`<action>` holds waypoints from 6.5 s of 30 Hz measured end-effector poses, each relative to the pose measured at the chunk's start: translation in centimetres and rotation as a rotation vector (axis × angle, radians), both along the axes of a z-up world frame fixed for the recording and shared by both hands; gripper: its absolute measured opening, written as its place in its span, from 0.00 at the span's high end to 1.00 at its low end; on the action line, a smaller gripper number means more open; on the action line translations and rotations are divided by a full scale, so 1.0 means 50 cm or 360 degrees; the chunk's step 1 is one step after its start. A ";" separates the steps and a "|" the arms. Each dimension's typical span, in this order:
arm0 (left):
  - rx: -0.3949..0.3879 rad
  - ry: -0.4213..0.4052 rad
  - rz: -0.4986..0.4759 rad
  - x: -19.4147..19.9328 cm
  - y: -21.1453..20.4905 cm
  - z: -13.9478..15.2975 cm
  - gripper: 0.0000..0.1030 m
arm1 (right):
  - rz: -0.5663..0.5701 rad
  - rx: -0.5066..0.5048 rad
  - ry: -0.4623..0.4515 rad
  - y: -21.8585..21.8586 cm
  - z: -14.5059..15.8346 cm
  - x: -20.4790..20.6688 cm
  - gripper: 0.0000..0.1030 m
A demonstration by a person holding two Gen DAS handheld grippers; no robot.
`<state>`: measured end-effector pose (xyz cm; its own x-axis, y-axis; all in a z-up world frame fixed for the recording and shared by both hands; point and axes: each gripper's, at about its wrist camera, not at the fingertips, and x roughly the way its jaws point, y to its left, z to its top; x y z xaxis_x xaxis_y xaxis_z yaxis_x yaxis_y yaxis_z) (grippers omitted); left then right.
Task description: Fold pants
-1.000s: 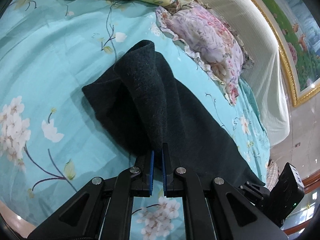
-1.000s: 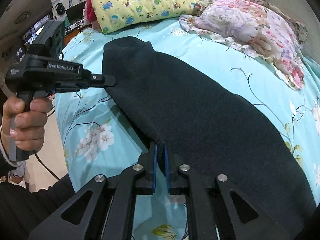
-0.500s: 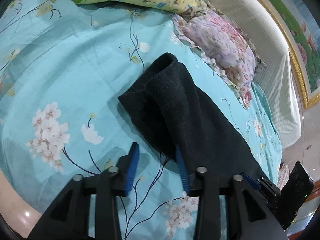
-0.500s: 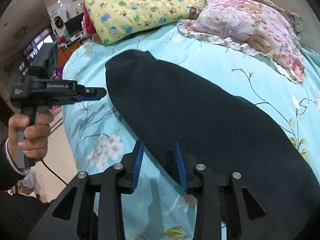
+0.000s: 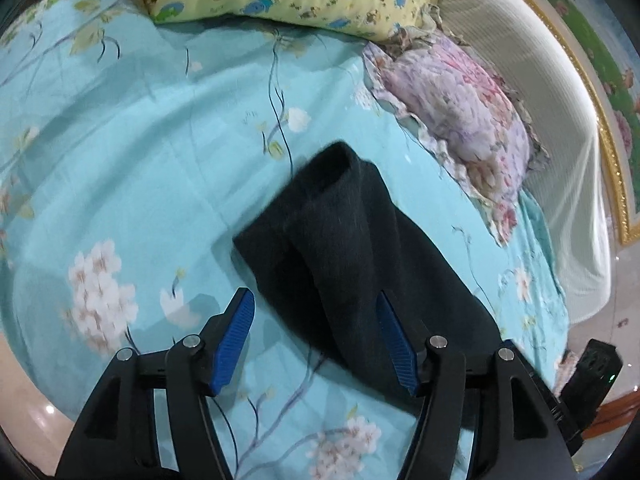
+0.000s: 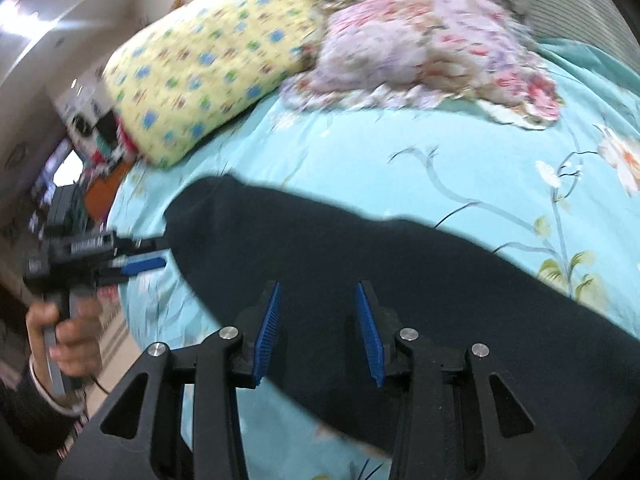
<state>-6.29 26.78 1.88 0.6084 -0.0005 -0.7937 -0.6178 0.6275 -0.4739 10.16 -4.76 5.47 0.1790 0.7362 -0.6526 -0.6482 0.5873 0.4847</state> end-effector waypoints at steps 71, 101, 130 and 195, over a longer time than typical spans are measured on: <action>0.0329 -0.0157 -0.0448 0.086 -0.150 0.044 0.41 | -0.0693 -0.0090 -0.0039 -0.201 0.000 0.004 0.44; 0.0422 -0.0135 -0.1282 0.290 -0.573 0.089 0.29 | -0.1518 0.0028 0.0213 -0.639 -0.074 -0.129 0.30; 0.0354 0.0062 -0.2282 0.530 -1.042 -0.007 0.29 | -0.1709 0.0451 0.0355 -0.791 -0.168 -0.079 0.89; -0.0107 -0.0291 -0.1868 0.425 -0.634 -0.005 0.90 | -0.0742 0.0681 0.0252 -0.400 -0.110 -0.035 0.88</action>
<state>14.94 -4.94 1.65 0.3129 -0.6711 -0.6721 0.3980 0.7352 -0.5488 8.41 -24.77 -0.02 0.4684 0.8051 -0.3640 -0.2735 0.5238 0.8067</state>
